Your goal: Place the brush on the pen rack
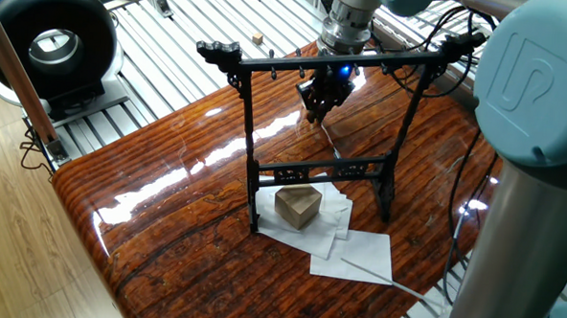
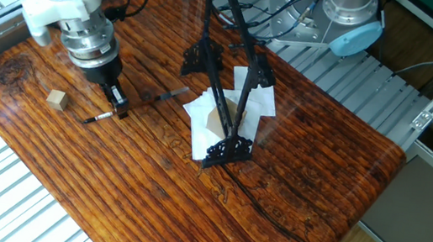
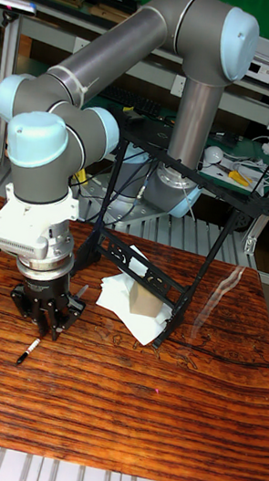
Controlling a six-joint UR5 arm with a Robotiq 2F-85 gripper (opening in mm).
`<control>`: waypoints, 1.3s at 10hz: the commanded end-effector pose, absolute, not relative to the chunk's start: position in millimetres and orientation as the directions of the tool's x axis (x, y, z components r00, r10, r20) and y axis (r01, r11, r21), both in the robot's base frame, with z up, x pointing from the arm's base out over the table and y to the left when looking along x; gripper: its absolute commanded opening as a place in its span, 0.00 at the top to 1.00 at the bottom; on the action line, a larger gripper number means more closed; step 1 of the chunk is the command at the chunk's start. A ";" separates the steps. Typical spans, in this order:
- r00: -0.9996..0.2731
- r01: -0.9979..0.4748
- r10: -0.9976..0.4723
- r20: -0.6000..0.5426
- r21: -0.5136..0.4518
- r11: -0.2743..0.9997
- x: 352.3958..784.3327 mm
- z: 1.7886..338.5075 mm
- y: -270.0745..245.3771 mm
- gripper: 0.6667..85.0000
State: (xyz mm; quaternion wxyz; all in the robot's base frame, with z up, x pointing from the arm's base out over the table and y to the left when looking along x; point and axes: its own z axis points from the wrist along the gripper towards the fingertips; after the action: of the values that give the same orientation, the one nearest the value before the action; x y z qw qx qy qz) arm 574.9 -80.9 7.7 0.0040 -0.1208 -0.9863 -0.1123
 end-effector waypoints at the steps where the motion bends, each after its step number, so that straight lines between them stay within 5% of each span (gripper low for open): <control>1: -0.972 0.231 0.234 0.015 0.219 0.948 576.7 9.9 -84.5 0.67; 3: -0.970 0.244 0.240 0.045 0.166 0.956 570.1 17.4 -92.4 0.70; 5: -0.961 0.272 0.263 0.087 0.114 0.955 562.3 29.0 -96.1 0.83; 7: -0.958 0.282 0.271 0.093 0.147 0.948 563.2 29.9 -87.3 0.85; 9: -0.964 0.260 0.247 0.094 0.177 0.949 564.4 29.2 -77.3 0.84; 13: -0.980 0.188 0.166 0.112 0.233 0.954 553.3 28.3 -67.4 0.66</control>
State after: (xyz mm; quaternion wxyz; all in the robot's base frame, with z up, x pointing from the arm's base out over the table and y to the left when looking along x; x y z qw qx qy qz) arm 558.1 -74.5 27.0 0.0415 -0.1079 -0.9880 -0.1023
